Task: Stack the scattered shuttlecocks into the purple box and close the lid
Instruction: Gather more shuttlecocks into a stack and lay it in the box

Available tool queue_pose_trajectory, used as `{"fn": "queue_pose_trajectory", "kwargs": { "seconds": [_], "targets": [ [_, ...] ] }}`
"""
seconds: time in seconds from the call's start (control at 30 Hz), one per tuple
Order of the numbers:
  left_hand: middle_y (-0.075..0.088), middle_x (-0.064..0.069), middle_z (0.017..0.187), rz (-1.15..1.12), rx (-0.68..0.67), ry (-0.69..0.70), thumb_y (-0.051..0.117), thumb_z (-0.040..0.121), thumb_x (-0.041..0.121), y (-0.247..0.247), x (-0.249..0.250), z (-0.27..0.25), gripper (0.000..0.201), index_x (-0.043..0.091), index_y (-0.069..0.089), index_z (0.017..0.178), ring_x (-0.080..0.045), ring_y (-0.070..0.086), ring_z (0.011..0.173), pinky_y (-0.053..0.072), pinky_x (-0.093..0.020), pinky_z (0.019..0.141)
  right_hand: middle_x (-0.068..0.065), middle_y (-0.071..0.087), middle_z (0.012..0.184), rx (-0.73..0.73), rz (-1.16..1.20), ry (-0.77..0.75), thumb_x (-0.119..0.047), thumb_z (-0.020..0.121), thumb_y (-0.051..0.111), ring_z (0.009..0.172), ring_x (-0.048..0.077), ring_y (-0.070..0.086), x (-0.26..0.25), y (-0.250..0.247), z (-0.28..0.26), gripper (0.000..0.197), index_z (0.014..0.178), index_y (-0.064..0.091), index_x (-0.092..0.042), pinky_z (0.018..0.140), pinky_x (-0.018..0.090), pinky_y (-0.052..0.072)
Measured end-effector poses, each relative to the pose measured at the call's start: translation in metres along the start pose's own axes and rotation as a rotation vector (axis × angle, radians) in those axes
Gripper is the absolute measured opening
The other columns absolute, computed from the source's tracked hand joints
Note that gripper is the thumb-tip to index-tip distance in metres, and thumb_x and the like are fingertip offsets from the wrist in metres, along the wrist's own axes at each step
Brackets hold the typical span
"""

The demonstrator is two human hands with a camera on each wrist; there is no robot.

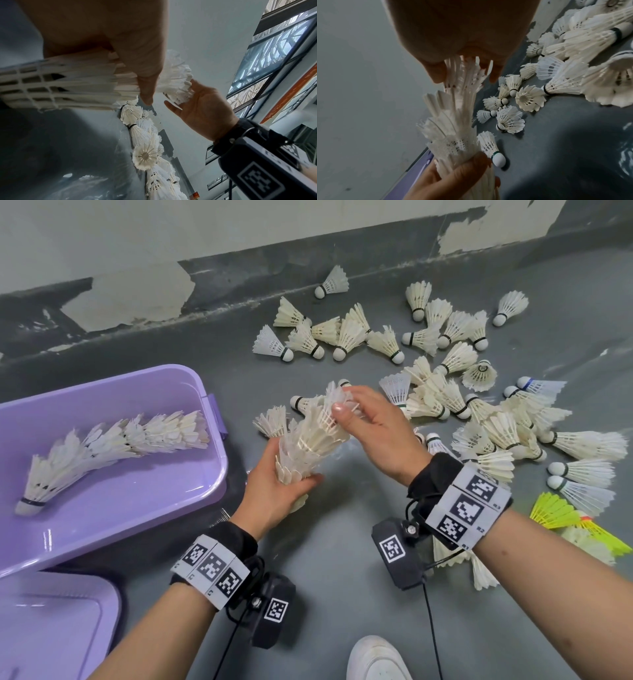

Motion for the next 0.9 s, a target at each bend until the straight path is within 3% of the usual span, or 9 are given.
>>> {"fn": "queue_pose_trajectory", "kwargs": {
  "seconds": [0.1,0.23,0.33,0.43,0.57,0.63,0.7,0.8,0.9],
  "targets": [
    [0.058,0.025,0.108,-0.02,-0.031,-0.003,0.089,0.061,0.02,0.004,-0.002,-0.003,0.082,0.033,0.038,0.124,0.013,0.056,0.097,0.043,-0.008,0.086,-0.005,0.055,0.117,-0.034,-0.14,-0.113,-0.034,0.096,0.042,0.111,0.01,0.045,-0.015,0.004,-0.003,0.036,0.106,0.067,-0.009,0.091,0.01,0.029],
    [0.065,0.015,0.107,0.033,-0.046,-0.041,0.09,0.056,0.036,0.012,-0.005,-0.003,0.078,0.02,0.05,0.121,-0.003,0.062,0.101,0.048,-0.022,0.091,0.002,0.062,0.117,-0.01,-0.33,-0.338,-0.037,0.096,0.039,0.112,0.021,0.048,-0.04,0.009,-0.003,0.04,0.094,0.067,-0.008,0.097,0.031,0.035],
    [0.067,0.018,0.096,0.049,-0.027,-0.025,0.083,0.068,0.029,0.012,0.0,-0.002,0.052,0.031,0.054,0.112,-0.003,0.064,0.092,0.049,-0.023,0.081,0.002,0.065,0.109,0.052,-0.464,-0.48,-0.031,0.094,0.045,0.106,0.025,0.053,-0.052,0.009,-0.004,0.031,0.086,0.065,-0.008,0.091,0.042,0.041],
    [0.067,0.019,0.094,0.036,-0.019,-0.004,0.082,0.07,0.03,0.009,0.004,-0.001,0.049,0.037,0.053,0.109,-0.002,0.063,0.089,0.049,-0.024,0.08,0.001,0.064,0.111,-0.005,-0.475,-0.491,-0.032,0.095,0.042,0.108,0.024,0.054,-0.05,0.013,-0.007,0.033,0.092,0.065,-0.008,0.094,0.043,0.04],
    [0.067,0.018,0.094,0.045,-0.015,-0.007,0.085,0.066,0.029,0.011,0.005,0.001,0.058,0.024,0.055,0.116,0.002,0.063,0.089,0.046,-0.011,0.073,0.001,0.057,0.129,-0.153,-0.349,-0.362,-0.042,0.097,0.028,0.126,0.015,0.045,-0.043,0.029,-0.012,0.052,0.119,0.059,-0.007,0.108,0.043,0.031],
    [0.067,0.016,0.092,0.039,0.001,-0.001,0.086,0.065,0.025,0.01,0.005,0.003,0.059,0.02,0.057,0.116,0.003,0.063,0.086,0.044,-0.006,0.067,0.0,0.055,0.132,-0.151,-0.324,-0.343,-0.043,0.097,0.026,0.128,0.013,0.043,-0.044,0.029,-0.013,0.053,0.121,0.057,-0.009,0.109,0.046,0.03],
    [0.069,0.015,0.092,0.019,0.023,-0.008,0.086,0.065,0.026,0.007,0.004,0.004,0.058,0.021,0.058,0.115,-0.001,0.065,0.087,0.046,-0.01,0.069,0.001,0.055,0.129,-0.089,-0.293,-0.391,-0.039,0.097,0.029,0.122,0.015,0.047,-0.053,0.023,-0.015,0.044,0.113,0.057,-0.008,0.105,0.045,0.035],
    [0.069,0.016,0.091,-0.018,0.059,0.012,0.086,0.066,0.024,0.0,0.009,0.004,0.053,0.021,0.058,0.112,-0.001,0.065,0.082,0.05,-0.014,0.073,0.01,0.054,0.119,0.149,-0.165,-0.469,-0.03,0.095,0.035,0.11,0.015,0.05,-0.065,0.001,-0.011,0.034,0.105,0.053,-0.003,0.096,0.029,0.042],
    [0.065,0.017,0.075,-0.075,0.066,0.048,0.084,0.069,0.019,-0.004,0.016,0.007,0.048,0.016,0.055,0.108,0.001,0.059,0.063,0.049,-0.015,0.063,0.011,0.053,0.109,0.421,-0.045,-0.337,-0.023,0.09,0.041,0.098,0.016,0.051,-0.04,-0.029,-0.004,0.026,0.103,0.051,-0.002,0.088,0.022,0.043]
  ]
}}
Point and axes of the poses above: each hand's wrist, its own z-axis towards the middle knuckle, its own y-axis out of the palm, x = y × z, the point moved 8 cm from there along z, towards the middle knuckle
